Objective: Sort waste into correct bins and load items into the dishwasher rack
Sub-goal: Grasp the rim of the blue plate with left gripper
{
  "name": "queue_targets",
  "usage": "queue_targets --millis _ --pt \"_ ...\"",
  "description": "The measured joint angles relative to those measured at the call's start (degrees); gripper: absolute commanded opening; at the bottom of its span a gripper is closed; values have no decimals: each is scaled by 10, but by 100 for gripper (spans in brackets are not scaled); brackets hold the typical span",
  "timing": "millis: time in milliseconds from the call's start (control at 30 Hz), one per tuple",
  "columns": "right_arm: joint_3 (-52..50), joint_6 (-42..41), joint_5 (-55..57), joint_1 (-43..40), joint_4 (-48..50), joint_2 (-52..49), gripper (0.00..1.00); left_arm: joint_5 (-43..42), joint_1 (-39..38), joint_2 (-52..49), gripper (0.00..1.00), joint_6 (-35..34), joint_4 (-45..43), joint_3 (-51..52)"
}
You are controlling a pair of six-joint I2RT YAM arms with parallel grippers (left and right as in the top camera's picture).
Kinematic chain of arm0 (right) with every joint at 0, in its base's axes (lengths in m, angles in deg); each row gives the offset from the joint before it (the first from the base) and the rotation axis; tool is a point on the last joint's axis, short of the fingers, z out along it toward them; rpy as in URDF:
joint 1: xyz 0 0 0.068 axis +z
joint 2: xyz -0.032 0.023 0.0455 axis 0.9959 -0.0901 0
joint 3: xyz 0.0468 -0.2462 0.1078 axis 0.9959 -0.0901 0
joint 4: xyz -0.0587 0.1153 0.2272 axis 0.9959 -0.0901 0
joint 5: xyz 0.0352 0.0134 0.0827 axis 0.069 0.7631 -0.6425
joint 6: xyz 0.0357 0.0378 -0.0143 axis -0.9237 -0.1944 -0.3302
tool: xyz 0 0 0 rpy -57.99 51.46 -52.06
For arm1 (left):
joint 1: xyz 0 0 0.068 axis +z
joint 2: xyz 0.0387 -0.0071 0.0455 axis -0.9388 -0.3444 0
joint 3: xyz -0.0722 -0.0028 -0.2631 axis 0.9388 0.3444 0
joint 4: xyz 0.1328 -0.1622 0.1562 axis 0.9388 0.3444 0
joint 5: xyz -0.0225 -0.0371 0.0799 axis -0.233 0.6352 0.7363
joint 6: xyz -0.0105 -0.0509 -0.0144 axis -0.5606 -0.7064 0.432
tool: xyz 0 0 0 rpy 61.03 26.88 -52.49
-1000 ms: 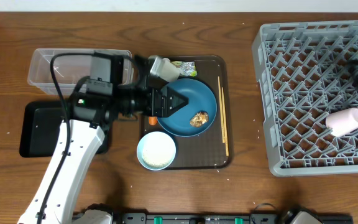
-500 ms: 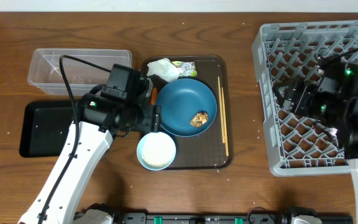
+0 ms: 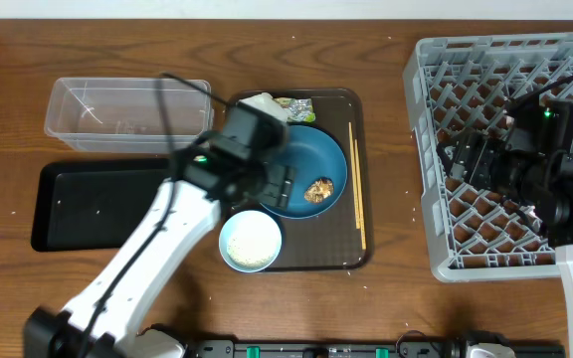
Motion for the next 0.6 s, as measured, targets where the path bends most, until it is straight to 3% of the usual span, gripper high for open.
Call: queue_targets --millis 400,600 --pt "0 0 0 0 -5 0 85 27 -41 -67 77 7 -25 0" --pt "0 0 0 0 -5 0 85 104 -33 -67 77 -26 -21 0"
